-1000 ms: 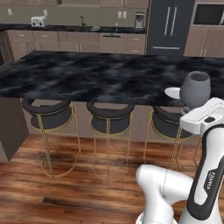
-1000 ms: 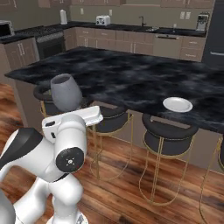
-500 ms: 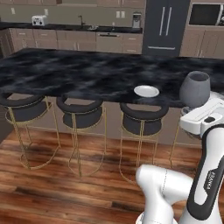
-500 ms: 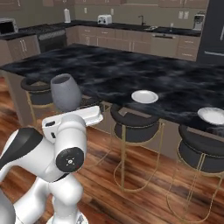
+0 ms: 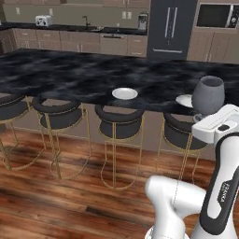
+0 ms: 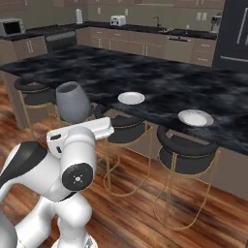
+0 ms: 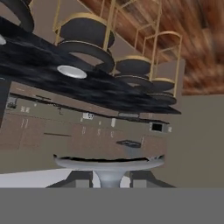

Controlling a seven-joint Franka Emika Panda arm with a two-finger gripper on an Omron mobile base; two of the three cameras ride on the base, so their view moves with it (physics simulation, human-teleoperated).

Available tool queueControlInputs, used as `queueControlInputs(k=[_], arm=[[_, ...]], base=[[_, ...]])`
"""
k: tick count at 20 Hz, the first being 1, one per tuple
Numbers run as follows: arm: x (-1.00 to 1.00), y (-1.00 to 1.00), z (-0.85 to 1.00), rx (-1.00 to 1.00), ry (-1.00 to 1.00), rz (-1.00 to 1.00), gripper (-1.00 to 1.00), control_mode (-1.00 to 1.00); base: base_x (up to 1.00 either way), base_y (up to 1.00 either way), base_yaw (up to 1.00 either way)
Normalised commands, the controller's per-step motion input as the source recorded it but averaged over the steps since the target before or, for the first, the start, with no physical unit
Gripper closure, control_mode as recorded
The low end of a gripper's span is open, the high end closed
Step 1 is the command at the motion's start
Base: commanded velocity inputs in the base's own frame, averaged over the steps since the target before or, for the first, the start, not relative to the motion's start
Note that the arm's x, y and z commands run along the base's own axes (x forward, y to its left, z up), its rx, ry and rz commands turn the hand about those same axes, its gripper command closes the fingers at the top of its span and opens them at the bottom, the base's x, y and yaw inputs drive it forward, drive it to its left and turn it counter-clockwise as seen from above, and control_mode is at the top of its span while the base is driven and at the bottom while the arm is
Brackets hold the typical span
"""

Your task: Retrieve the wine glasses from the counter and place one next to each plate.

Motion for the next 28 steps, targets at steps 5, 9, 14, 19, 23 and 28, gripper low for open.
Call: queueControlInputs(k=[5,9,14,19,23,28], arm=[[0.00,0.00,0.00,0.00,0.00,0.00,1.00,1.00],[0.00,0.00,0.00,0.00,0.00,0.00,1.00,1.00],[0.00,0.00,0.00,0.00,0.00,0.00,1.00,1.00],[0.00,0.00,0.00,0.00,0.00,0.00,1.00,1.00],[0.00,0.00,0.00,0.00,0.00,0.00,1.00,1.00],[0.00,0.00,0.00,0.00,0.00,0.00,1.00,1.00]], base=[[0.01,-1.00,0.15],[0.62,-1.00,0.23],[1.00,-1.00,0.34],[0.82,-1.00,0.17],[0.64,-0.99,-0.15],[0.81,-0.56,-0.35]])
